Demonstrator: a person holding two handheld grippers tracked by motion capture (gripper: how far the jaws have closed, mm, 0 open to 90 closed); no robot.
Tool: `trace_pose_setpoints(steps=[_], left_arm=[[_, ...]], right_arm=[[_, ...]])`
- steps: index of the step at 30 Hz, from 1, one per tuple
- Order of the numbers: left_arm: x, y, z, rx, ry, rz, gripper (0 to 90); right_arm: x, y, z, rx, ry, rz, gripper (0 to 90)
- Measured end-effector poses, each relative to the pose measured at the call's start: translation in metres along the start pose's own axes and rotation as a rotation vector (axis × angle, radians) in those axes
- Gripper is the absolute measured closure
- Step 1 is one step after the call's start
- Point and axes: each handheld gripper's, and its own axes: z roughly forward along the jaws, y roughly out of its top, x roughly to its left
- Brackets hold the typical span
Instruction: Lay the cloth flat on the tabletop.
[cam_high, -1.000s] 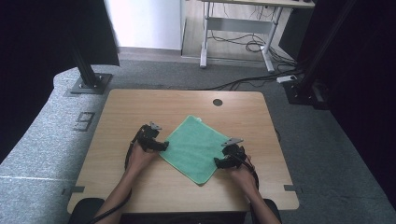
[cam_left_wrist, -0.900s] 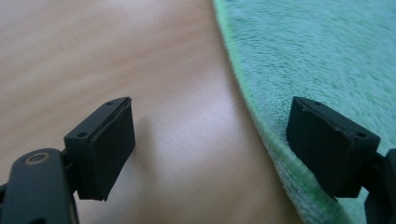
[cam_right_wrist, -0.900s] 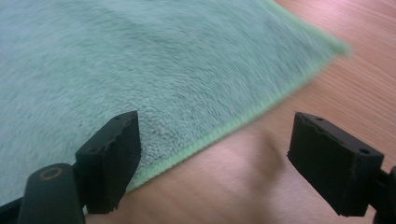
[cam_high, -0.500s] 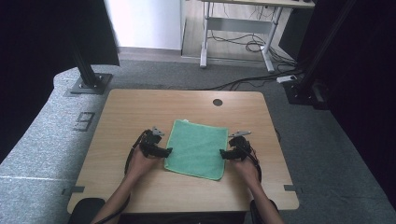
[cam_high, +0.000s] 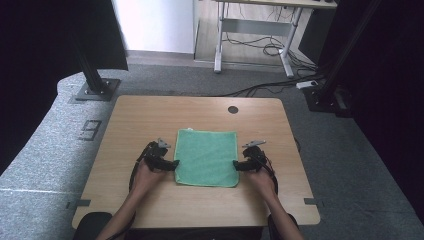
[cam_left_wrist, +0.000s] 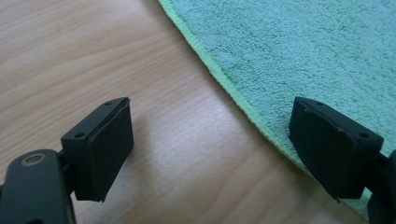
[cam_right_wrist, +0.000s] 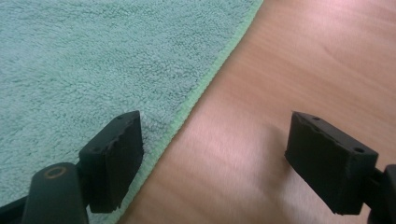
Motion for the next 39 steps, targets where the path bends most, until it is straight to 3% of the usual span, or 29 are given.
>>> trace_pose_setpoints(steps=[9,19,27,32,39], left_arm=[[0.016,0.003,0.004,-0.01,0.018,-0.048,14.4],[0.024,0.005,0.008,-0.02,0.019,-0.048,14.4],[0.017,0.004,-0.002,-0.032,-0.005,-0.004,14.5],[0.006,0.002,-0.012,-0.029,-0.044,0.032,14.3],[-0.004,-0.011,-0.023,0.001,-0.055,0.066,14.3]], right_arm=[[-0.001,0.014,0.013,-0.013,0.007,0.016,18.5],[-0.002,0.02,0.02,-0.021,0.014,0.02,18.6],[-0.006,0.018,0.015,-0.035,0.051,0.017,17.7],[0.001,0.017,0.004,-0.049,0.063,-0.006,17.7],[0.01,0.009,-0.002,-0.035,0.084,-0.039,17.7]])
